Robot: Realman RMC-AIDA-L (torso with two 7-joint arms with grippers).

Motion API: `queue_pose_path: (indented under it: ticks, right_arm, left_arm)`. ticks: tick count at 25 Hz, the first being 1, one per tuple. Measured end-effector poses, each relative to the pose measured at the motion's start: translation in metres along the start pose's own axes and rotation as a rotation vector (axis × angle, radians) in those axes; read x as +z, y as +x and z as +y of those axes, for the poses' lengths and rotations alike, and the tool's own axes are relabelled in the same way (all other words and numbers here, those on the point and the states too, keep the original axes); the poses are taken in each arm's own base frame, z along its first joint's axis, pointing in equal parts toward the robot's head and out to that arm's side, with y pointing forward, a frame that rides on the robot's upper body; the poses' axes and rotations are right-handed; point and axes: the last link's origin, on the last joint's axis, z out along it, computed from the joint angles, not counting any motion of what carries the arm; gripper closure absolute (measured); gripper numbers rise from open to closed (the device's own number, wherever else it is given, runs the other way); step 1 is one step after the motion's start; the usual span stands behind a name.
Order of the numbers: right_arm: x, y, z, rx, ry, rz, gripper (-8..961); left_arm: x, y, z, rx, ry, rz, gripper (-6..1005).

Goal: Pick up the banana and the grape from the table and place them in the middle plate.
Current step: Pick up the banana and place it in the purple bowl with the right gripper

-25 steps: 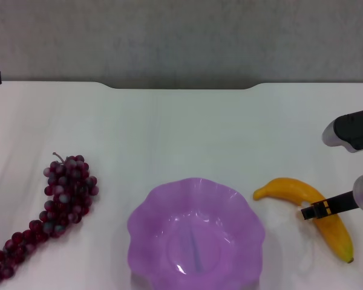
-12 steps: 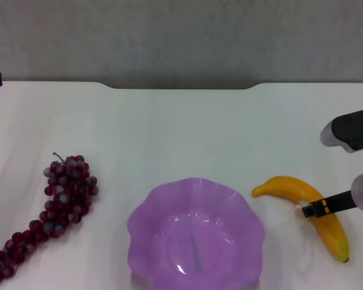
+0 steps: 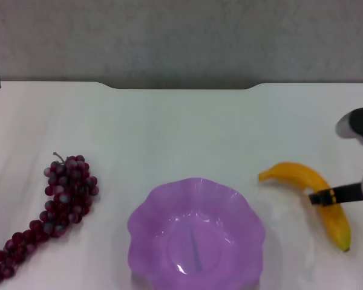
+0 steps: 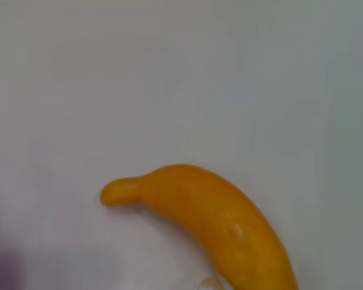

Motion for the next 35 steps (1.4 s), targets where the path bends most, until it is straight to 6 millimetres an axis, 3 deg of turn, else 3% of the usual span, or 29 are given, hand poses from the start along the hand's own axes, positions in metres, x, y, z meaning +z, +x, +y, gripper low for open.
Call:
queue_pose_path:
  ticks: [3, 13, 23, 28, 32, 35]
  right_arm:
    - [-0.030, -0.009, -0.012, 0.048, 0.014, -0.154, 450]
    - [-0.075, -0.021, -0.015, 0.035, 0.043, -0.365, 456]
    - [-0.100, -0.039, 0.036, -0.125, -0.038, -0.459, 455]
    - [-0.101, -0.040, 0.062, -0.195, -0.090, -0.454, 457]
    - [-0.099, -0.040, 0.071, -0.217, -0.108, -0.452, 457]
    - [-0.096, -0.041, 0.093, -0.283, -0.150, -0.442, 458]
  left_arm:
    - [0.000, -0.001, 0.000, 0.000, 0.001, -0.001, 386]
    - [0.000, -0.002, -0.001, 0.000, 0.003, -0.003, 388]
    - [-0.001, -0.002, -0.002, -0.001, 0.004, -0.008, 388]
    - [0.000, -0.001, -0.001, 0.006, 0.001, -0.012, 388]
    - [0.000, 0.001, 0.001, 0.007, -0.002, -0.008, 388]
    - [0.000, 0.001, 0.001, 0.007, -0.003, -0.007, 388]
